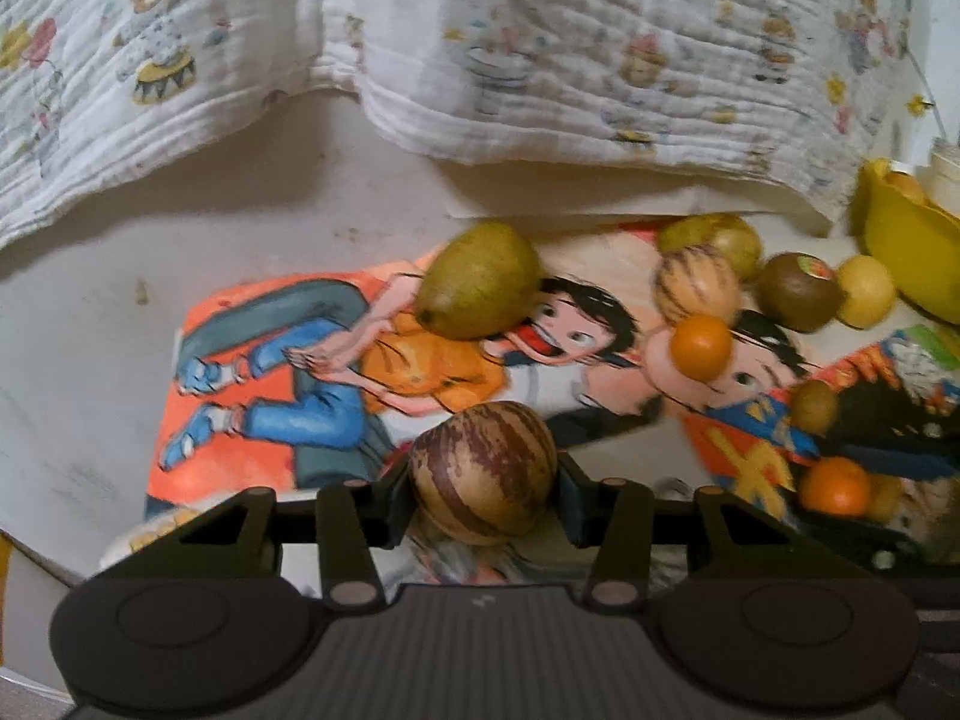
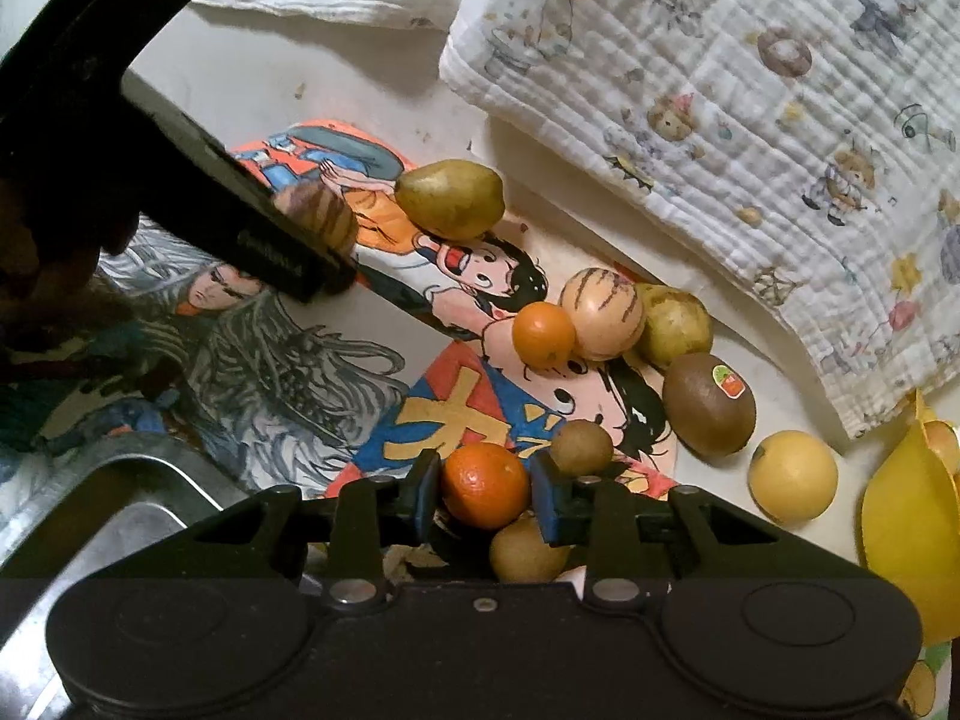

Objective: Organize fruits
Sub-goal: 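Grasp the striped pepino melon with the left tool while the right tool grasps a tangerine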

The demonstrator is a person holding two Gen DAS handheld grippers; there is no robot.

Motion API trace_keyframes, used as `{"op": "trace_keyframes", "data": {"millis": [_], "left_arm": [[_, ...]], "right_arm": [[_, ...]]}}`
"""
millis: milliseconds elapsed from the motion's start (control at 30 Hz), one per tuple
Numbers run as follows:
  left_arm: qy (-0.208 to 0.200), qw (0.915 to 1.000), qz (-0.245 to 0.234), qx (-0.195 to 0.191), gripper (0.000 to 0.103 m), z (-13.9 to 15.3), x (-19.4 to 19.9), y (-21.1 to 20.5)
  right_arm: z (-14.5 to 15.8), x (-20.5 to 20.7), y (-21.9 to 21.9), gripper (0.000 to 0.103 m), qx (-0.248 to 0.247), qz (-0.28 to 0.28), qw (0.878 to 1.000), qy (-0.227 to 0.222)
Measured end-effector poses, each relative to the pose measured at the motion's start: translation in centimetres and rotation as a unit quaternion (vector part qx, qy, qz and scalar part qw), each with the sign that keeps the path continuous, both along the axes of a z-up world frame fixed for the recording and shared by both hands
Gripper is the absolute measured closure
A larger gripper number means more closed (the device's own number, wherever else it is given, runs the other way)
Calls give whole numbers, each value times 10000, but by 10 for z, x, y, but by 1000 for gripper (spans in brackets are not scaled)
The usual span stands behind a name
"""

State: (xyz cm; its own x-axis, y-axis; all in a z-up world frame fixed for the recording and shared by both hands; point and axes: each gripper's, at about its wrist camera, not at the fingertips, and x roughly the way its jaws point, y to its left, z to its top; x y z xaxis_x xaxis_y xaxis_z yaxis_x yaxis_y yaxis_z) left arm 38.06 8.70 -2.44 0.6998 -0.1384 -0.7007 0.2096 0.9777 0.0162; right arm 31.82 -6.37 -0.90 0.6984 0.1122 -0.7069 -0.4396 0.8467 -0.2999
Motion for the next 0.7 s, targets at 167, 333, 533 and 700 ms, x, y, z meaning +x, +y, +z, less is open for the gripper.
{"op": "trace_keyframes", "data": {"millis": [167,333,533,700], "left_arm": [[83,9996,-199,-198,52,5,-20,-13],[117,9984,-264,-477,52,15,-42,-19],[7,9978,-261,-603,52,27,-84,-27],[-76,9975,-276,-650,52,34,-123,-35]], "right_arm": [[7,-10,0,69,145,32,9998,-93],[21,-28,-5,69,317,34,9992,-233],[37,-67,-17,69,575,105,9977,-332],[42,-109,-27,69,757,147,9966,-299]]}}
